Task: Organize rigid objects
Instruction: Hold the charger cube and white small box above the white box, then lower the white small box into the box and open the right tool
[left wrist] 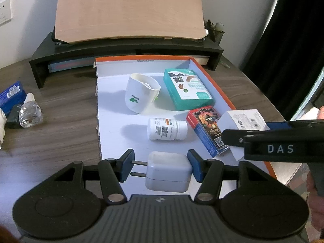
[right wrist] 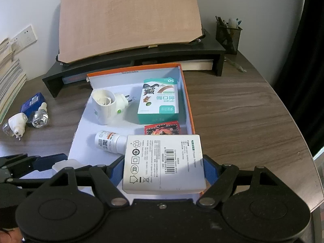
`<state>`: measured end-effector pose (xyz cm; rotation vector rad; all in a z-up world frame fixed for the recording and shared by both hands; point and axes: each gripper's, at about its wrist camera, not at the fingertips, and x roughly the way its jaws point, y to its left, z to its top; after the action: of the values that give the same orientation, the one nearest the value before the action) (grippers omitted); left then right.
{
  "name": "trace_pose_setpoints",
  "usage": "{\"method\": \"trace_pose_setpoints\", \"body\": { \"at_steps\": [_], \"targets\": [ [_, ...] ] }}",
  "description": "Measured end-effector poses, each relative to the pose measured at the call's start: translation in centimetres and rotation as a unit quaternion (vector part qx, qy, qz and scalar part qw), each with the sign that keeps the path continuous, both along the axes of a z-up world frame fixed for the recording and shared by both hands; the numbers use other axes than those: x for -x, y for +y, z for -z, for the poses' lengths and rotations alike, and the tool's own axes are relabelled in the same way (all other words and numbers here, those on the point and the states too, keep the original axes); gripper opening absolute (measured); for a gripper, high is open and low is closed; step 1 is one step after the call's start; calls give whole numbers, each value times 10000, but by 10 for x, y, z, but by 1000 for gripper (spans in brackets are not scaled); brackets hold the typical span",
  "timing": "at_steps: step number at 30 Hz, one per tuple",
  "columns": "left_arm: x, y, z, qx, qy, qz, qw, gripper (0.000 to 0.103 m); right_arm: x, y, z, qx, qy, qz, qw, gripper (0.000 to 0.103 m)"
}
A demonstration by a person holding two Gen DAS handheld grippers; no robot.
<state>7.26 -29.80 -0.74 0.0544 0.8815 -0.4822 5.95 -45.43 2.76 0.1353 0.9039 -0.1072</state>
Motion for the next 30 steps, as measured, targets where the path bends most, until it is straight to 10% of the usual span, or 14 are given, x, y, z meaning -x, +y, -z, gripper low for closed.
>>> {"method": "trace_pose_setpoints", "body": {
  "at_steps": [30],
  "targets": [
    [10,-20,6,-75,25,442,9990,58,-4,0,6,-101,-76,-118,9999,93]
  ]
}}
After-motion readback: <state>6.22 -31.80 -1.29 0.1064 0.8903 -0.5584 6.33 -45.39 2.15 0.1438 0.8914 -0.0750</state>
